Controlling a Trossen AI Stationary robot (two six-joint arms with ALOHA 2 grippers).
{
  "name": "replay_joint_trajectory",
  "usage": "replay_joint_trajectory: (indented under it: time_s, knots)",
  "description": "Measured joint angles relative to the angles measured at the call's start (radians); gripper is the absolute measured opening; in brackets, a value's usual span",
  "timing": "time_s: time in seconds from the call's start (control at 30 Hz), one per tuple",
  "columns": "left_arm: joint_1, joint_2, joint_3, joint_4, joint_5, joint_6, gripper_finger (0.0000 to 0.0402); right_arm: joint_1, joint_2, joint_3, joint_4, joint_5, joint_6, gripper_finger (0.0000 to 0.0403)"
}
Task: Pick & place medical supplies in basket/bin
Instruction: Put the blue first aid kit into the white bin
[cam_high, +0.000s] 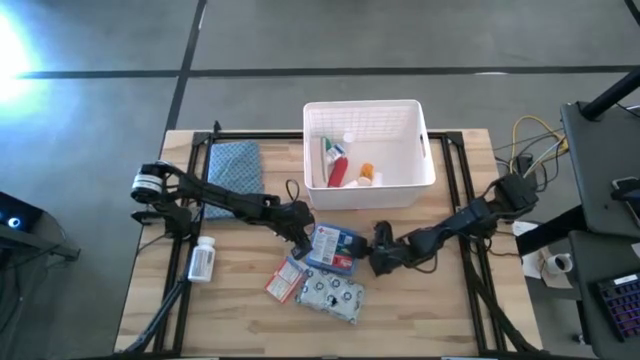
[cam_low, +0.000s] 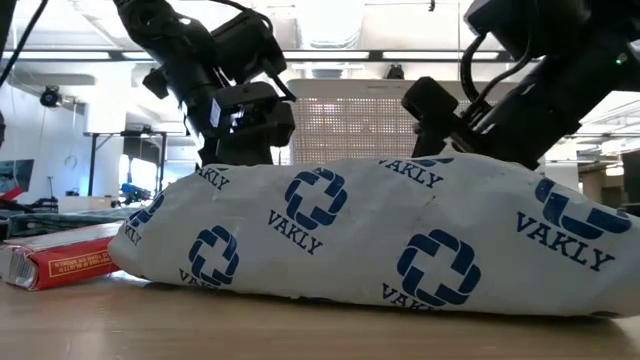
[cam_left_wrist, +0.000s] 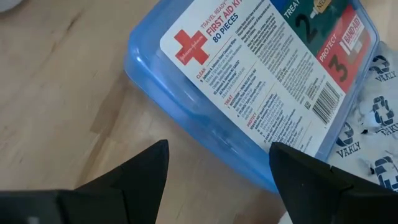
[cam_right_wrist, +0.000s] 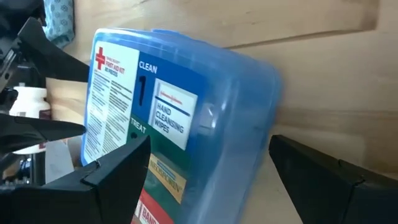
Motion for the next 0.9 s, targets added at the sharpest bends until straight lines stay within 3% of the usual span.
replay_joint_trajectory:
  time_s: [0.23, 0.63, 0.9]
  knots:
    - [0.000, 0.007, -0.002, 0.014, -0.005, -0.001, 0.0255, -0.011, 0.058, -0.002, 0.143, 0.002, -0.053, 0.0327]
    - [0.000, 0.010, -0.024, -0.014, -0.005, -0.001, 0.0255, -0.012, -0.033, 0.030, 0.172, -0.031, -0.378, 0.0327]
    - [0.000, 0.010, -0.055, 0.015, -0.013, 0.004, 0.0255, -0.033, -0.028, 0.083, 0.203, -0.010, -0.419, 0.0327]
